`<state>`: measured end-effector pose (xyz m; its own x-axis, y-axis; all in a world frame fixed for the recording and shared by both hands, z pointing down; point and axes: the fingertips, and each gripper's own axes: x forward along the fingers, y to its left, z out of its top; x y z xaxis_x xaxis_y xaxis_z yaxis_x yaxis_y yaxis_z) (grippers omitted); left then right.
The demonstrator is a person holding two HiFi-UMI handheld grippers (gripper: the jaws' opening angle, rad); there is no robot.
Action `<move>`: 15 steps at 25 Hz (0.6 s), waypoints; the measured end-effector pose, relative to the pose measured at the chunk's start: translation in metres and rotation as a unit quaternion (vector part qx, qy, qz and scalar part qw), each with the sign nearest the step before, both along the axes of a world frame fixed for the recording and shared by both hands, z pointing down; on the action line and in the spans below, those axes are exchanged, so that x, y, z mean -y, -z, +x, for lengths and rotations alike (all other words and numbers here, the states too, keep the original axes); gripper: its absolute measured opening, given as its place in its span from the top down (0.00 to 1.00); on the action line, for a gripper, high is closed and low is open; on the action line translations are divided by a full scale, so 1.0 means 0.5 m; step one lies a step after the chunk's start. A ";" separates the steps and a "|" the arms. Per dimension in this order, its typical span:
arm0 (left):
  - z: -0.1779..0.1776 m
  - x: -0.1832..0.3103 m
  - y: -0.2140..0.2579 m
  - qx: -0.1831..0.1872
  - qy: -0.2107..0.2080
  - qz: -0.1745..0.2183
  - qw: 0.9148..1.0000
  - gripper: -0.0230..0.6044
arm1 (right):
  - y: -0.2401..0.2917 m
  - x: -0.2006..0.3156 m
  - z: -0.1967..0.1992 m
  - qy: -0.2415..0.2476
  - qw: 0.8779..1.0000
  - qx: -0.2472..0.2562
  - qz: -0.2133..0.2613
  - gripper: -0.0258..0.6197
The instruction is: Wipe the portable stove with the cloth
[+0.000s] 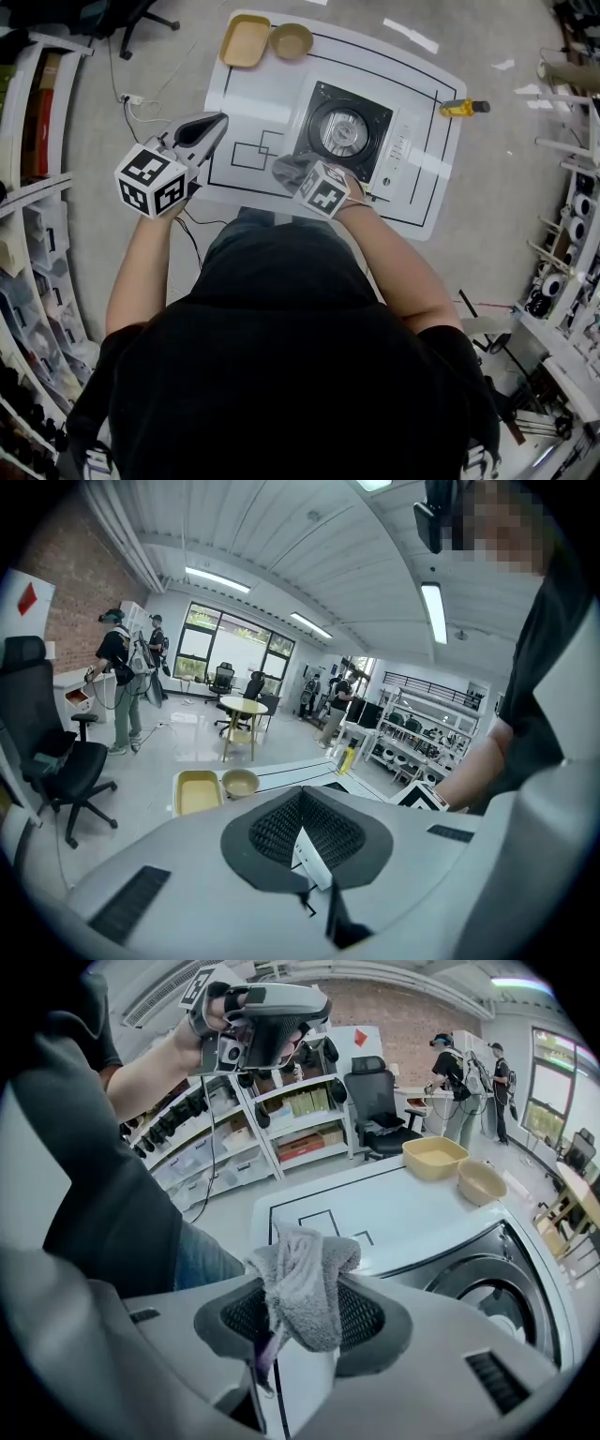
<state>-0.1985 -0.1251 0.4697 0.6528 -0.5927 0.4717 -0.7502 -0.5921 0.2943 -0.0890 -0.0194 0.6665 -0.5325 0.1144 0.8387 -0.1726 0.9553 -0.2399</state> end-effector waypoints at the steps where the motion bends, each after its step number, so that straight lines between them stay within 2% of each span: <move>1: -0.002 0.001 -0.003 0.000 0.000 -0.002 1.000 0.93 | -0.002 0.000 -0.007 0.003 1.000 -0.001 -0.001 0.65; 7: -0.005 0.002 -0.015 -0.002 -0.002 -0.013 1.000 0.93 | -0.016 0.000 -0.043 0.025 1.000 -0.004 -0.003 0.65; 15: -0.008 0.007 -0.030 -0.001 -0.012 -0.034 0.999 0.93 | -0.009 0.036 -0.060 0.006 1.000 0.005 -0.018 0.65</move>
<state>-0.2024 -0.1287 0.4845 0.6679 -0.5430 0.5090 -0.7349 -0.5892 0.3358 -0.1192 -0.0375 0.6712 -0.5385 0.1502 0.8291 -0.1597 0.9480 -0.2754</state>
